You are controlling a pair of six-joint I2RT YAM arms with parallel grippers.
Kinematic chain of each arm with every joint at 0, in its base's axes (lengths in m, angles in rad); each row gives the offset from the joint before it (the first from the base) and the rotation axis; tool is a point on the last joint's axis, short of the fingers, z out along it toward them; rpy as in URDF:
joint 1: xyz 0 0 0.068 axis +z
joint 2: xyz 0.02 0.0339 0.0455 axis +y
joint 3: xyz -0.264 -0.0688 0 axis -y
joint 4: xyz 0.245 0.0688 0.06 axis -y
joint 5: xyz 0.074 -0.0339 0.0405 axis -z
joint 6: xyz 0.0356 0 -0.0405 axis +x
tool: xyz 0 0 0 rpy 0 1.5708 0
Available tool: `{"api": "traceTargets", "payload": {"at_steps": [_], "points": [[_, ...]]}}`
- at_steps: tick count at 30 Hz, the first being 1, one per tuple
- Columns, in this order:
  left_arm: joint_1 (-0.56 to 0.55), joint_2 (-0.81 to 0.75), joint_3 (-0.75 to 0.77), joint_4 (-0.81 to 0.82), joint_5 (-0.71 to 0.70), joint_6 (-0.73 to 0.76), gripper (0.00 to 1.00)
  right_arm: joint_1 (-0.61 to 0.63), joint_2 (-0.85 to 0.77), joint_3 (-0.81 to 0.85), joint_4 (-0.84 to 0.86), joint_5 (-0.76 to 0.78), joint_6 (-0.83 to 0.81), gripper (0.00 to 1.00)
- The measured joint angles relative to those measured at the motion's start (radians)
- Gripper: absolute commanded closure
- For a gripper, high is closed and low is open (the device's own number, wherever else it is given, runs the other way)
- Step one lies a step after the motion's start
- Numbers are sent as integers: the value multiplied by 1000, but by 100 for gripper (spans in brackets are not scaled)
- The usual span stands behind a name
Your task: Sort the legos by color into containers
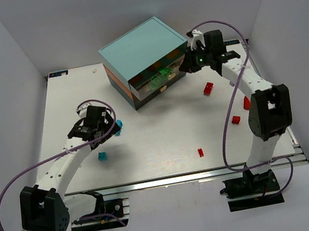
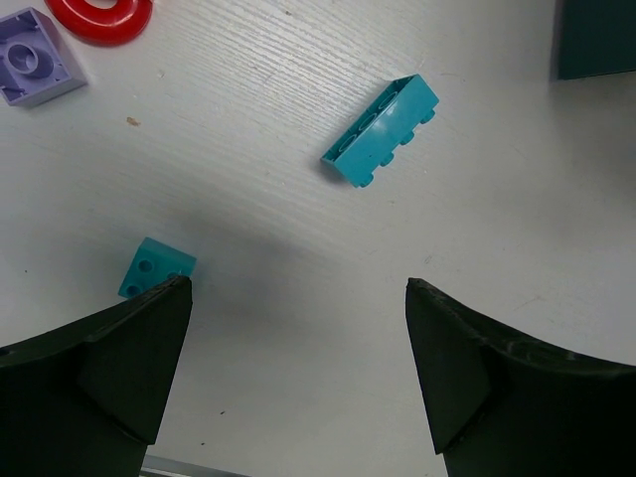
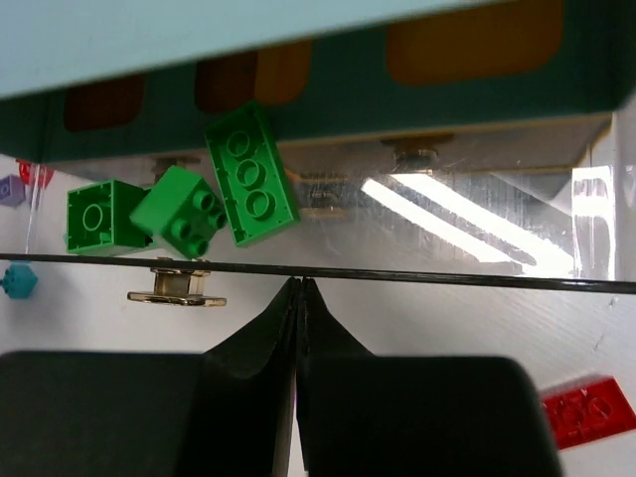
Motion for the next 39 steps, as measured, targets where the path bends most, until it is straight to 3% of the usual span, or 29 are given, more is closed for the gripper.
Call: {"api": "traceTargets", "payload": {"at_steps": [14,18,21,24,28,35,39], "points": [[0,9,45,-43,-21,-5,2,77,221,261,52,85,72,100],[0,9,47,-62,-24,-8,2,76,230,267,45,84,84,92],[0,9,47,-70,-26,-12,2,76,232,267,45,77,90,91],[0,8,47,-76,-25,-14,4,71,227,249,67,47,81,83],[0,-12,42,-58,-20,-20,9,58,140,40,170,-75,12,57],[0,-40,31,-29,-3,-30,12,73,51,-196,276,-298,-32,46],[0,-40,31,-29,-2,-31,9,139,51,-251,329,-260,51,22]]}}
